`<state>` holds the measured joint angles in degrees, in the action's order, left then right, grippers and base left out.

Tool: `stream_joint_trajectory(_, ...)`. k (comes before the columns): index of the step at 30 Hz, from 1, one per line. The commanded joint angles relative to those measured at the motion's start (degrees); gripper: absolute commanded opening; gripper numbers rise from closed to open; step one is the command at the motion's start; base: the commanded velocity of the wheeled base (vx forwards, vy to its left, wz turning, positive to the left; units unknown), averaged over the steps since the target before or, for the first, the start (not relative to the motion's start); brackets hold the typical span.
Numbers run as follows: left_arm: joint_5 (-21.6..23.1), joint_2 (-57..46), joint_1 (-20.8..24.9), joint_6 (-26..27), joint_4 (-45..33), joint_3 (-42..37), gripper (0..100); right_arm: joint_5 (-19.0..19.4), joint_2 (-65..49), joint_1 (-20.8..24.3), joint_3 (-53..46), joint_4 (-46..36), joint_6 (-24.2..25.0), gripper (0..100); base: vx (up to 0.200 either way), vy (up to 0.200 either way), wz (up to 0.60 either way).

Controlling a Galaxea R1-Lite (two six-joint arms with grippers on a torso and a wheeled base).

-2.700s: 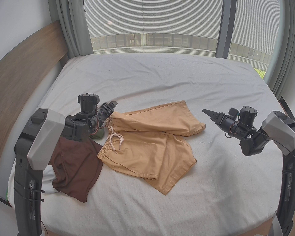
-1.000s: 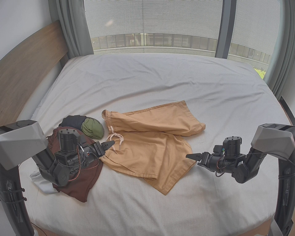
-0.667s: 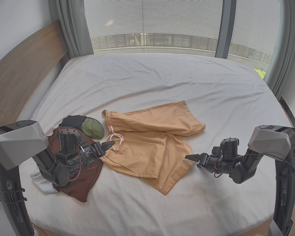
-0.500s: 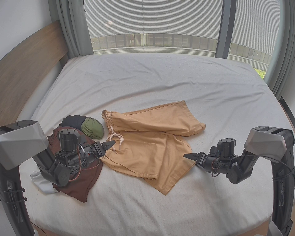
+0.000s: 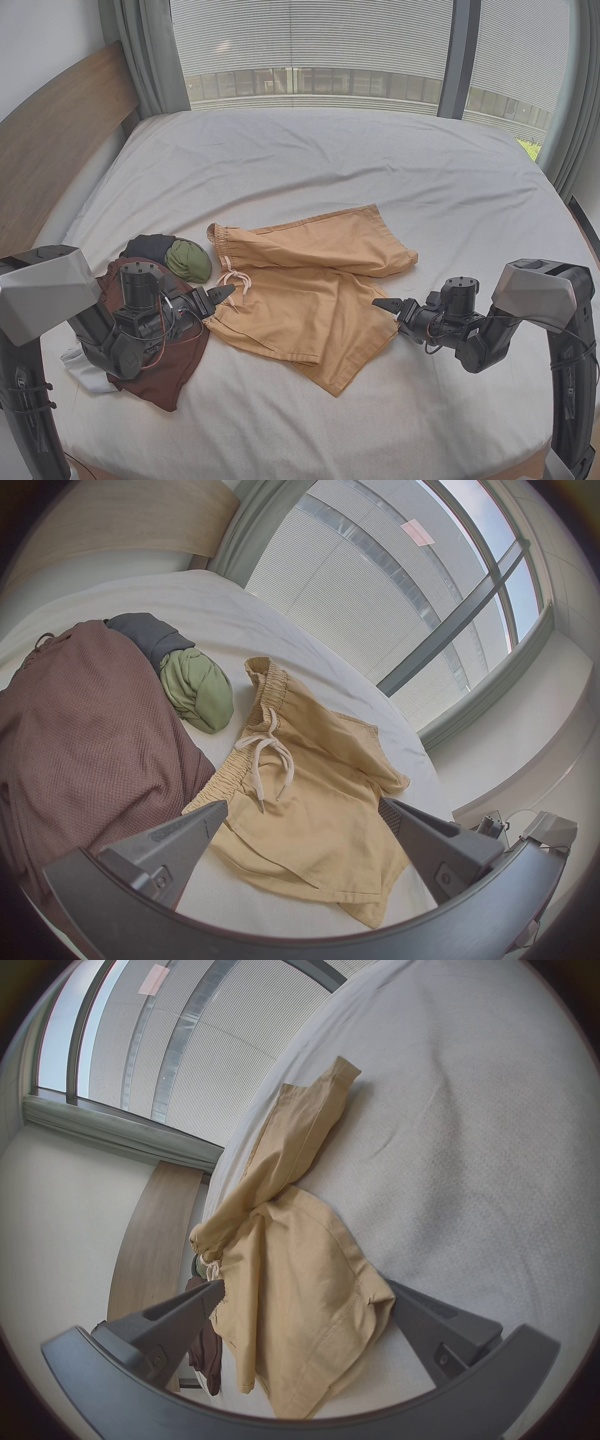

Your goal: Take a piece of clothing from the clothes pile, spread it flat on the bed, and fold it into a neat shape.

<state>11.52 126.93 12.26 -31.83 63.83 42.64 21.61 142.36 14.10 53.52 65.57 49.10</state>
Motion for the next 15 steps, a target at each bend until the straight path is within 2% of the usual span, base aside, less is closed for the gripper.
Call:
stream_joint_trajectory(1,-0.09,1.13,0.04,0.01,0.95,0.07,100,0.01,-0.33,-0.66,0.10,0.17,0.03,100,0.000,0.000,0.00)
stream_joint_trajectory(10,-0.27,2.18,0.13,-0.07,2.35,0.07,100,-0.08,-0.77,-1.27,-0.17,0.17,0.12,100,0.000,0.000,0.00)
stream_joint_trajectory(11,-0.27,2.18,0.13,-0.07,2.35,0.07,100,-0.08,-0.68,-1.27,-0.25,0.08,0.03,0,0.000,0.000,0.00)
stream_joint_trajectory(15,-0.27,2.09,0.13,-0.07,2.35,0.16,100,-0.08,-0.59,-1.36,-0.34,-0.27,0.03,0,0.000,0.000,0.00)
